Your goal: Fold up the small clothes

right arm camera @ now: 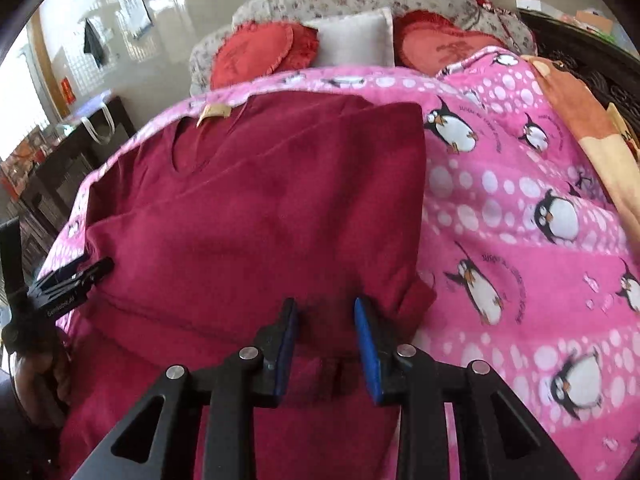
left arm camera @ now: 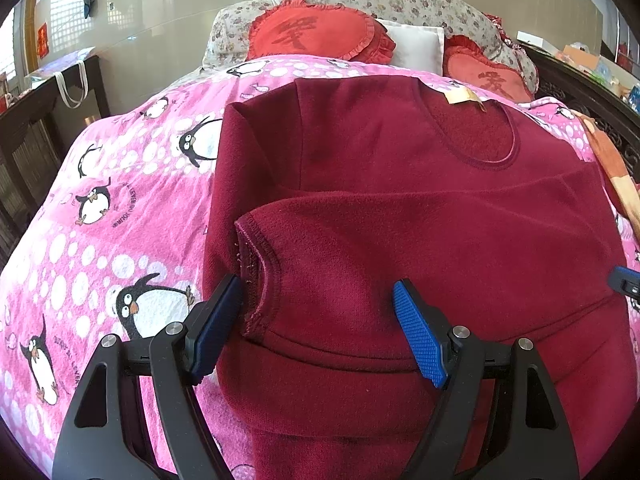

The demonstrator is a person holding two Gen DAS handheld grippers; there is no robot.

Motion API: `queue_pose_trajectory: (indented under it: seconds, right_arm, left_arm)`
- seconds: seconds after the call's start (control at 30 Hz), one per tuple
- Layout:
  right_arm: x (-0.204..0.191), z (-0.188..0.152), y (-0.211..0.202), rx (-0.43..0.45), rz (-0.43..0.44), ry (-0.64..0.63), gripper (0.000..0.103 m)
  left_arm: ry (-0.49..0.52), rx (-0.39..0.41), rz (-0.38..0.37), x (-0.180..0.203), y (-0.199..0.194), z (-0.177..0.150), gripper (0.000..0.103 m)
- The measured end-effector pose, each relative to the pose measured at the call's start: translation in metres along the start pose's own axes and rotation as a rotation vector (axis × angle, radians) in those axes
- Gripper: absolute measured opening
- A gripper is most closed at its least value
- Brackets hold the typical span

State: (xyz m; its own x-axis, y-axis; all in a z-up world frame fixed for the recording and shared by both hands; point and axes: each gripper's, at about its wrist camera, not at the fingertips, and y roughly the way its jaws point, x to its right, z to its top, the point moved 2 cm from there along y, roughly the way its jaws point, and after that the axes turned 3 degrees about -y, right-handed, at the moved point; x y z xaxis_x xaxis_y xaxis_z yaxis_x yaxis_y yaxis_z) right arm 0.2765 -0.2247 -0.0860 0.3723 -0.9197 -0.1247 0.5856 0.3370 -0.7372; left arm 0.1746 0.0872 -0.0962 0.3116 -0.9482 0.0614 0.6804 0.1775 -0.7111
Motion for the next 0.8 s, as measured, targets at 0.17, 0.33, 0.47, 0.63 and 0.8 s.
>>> queue_pose_trajectory:
  seconds: [0.17, 0.33, 0.47, 0.63, 0.8]
  right_arm:
    - [-0.028, -0.027, -0.043, -0.011, 0.013, 0.011, 0.031]
    - [-0.062, -0.087, -0.032, -0.104, -0.038, -0.065, 0.04]
    - [-0.071, -0.106, -0.041, 0.042, -0.069, -0.137, 0.045]
    - [-0.056, -0.11, -0.046, 0.094, 0.032, -0.064, 0.046]
    - [-0.052, -0.109, -0.046, 0.109, 0.09, -0.017, 0.046]
  left_arm:
    - [0.023, -0.017, 0.009, 0.005, 0.001, 0.0, 0.08]
    - [0.065, -0.05, -0.132, -0.009, -0.035, 0.002, 0.079]
    - [0.011, -0.048, -0.228, -0.053, -0.085, -0.025, 0.08]
    - [-0.067, -0.177, -0.287, -0.087, -0.097, -0.08, 0.08]
    - [-0.061, -0.223, -0.451, -0.074, -0.116, -0.116, 0.088]
